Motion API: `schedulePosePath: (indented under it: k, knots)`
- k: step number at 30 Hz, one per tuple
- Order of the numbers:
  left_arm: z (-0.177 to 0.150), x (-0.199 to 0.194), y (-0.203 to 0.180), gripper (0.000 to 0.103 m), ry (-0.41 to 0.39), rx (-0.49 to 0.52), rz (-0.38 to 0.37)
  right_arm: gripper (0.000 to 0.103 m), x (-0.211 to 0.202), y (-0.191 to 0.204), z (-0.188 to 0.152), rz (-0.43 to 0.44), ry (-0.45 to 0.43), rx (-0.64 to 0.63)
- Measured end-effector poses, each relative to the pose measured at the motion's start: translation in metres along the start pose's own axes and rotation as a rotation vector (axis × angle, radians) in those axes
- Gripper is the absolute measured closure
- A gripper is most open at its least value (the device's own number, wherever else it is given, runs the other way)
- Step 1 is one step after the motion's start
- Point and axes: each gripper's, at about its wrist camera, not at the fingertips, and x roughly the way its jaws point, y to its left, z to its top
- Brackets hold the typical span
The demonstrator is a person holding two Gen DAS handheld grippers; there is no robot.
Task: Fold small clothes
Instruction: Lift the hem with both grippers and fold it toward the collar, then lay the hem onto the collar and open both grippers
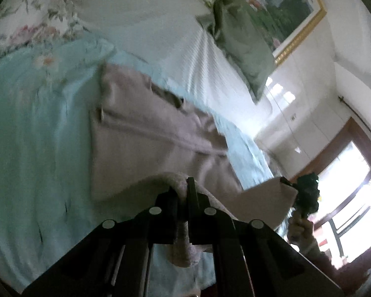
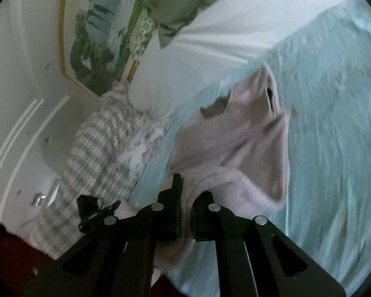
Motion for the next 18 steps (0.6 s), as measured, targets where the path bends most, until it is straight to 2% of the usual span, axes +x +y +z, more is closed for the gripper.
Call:
schedulePosePath:
  k: [6, 9, 13, 18]
  knots:
    - [0.065, 0.027, 0.013, 0.099, -0.126, -0.013, 0.05, 0.096, 0.036, -0.014, 0.066, -0.122, -0.065, -0.017]
    - [0.1, 0.048, 0.019, 0.099, -0.154, -0.024, 0.084, 0.096, 0.058, -0.029, 0.093, -0.175, -0.078, -0.007]
    - [0.136, 0.081, 0.024, 0.1, -0.158, -0.017, 0.136, 0.096, 0.088, -0.041, 0.121, -0.228, -0.079, -0.016]
    - [0.167, 0.13, 0.04, 0.1, -0.12, 0.004, 0.227, 0.096, 0.13, -0.06, 0.149, -0.325, -0.053, -0.057]
